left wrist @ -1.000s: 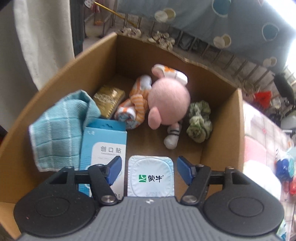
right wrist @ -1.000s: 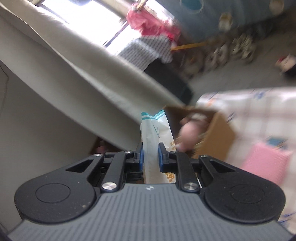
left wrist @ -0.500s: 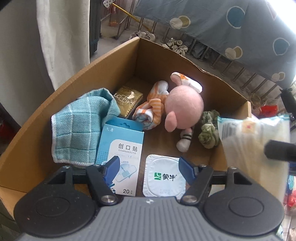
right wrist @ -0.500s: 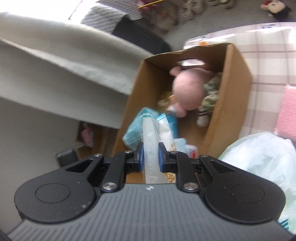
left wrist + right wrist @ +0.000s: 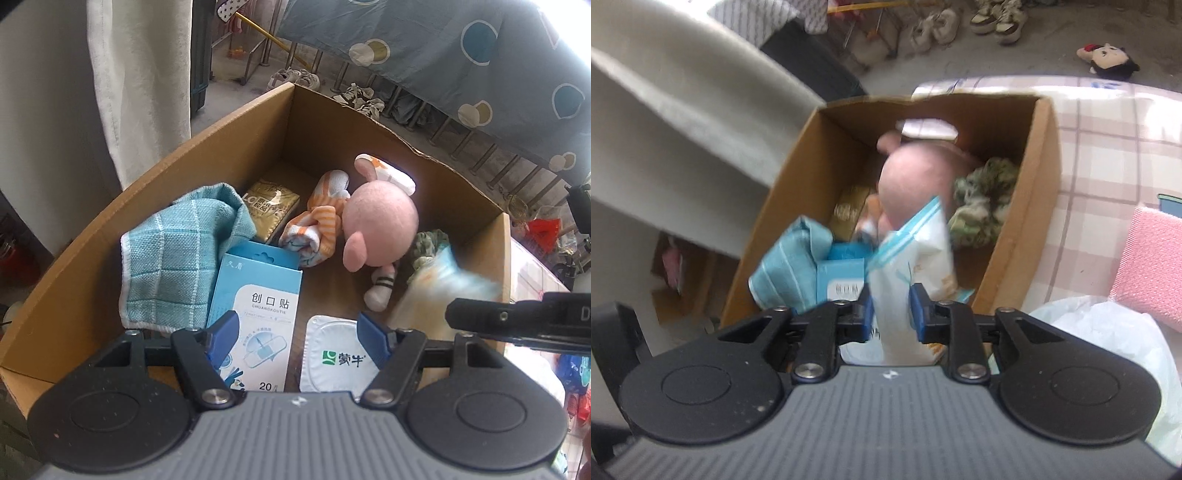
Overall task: Organize soft objects
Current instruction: 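Lower the white wipe pack into the box and open the right gripper, then move the right gripper over the pink sponge and close on it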
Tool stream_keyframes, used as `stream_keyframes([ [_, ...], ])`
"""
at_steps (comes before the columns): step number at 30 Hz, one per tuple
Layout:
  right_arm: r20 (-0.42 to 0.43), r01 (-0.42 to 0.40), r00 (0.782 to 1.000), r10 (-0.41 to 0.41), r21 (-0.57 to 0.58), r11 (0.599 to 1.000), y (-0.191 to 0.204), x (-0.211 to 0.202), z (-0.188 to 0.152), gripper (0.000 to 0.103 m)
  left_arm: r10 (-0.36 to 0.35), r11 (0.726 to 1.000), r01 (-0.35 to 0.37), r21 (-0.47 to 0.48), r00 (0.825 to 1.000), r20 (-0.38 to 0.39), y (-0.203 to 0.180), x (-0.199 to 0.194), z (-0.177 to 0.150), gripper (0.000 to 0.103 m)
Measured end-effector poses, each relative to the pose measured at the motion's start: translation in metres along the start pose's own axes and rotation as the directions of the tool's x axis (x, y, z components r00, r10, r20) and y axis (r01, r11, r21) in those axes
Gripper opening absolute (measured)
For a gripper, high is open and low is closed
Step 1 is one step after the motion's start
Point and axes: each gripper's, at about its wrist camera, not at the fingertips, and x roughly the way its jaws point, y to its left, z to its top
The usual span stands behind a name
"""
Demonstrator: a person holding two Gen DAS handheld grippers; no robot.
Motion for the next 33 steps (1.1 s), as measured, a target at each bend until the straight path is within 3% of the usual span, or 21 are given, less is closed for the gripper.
stream_keyframes([
  [2,-0.006,0.003,1.000,-0.003,-0.015,1.000,0.002,0.000,-0.001,0.041,0.004,1.000,-0.004,0.004,1.000,0.003,0.000,-0.002,-0.001,0.072],
  [4,0.016,0.007,1.000,-0.007,-0.025,1.000,0.006,-0.002,-0.002,0.050,0.006,1.000,-0.006,0.004,1.000,0.010,0.000,-0.006,-0.003,0.072],
  [13,0.100,-0.080,0.991,0.085,-0.056,0.995,-0.010,-0.047,-0.010,0.058,0.010,1.000,-0.011,0.016,0.998,0.067,-0.008,-0.039,-0.017,0.074],
  [22,0.209,-0.192,0.957,0.203,-0.073,0.979,-0.062,-0.158,-0.050,0.076,-0.026,0.991,0.002,0.136,0.985,0.173,-0.049,-0.105,-0.055,0.083],
  [27,0.296,-0.194,0.934,0.201,-0.055,0.980,-0.118,-0.225,-0.081,0.084,-0.089,0.960,0.037,0.279,0.980,0.175,-0.094,-0.131,-0.083,0.091],
  [33,0.355,-0.154,0.925,0.138,0.018,0.988,-0.188,-0.265,-0.116,0.087,-0.123,0.887,0.055,0.459,0.985,0.118,-0.165,-0.130,-0.108,0.096],
])
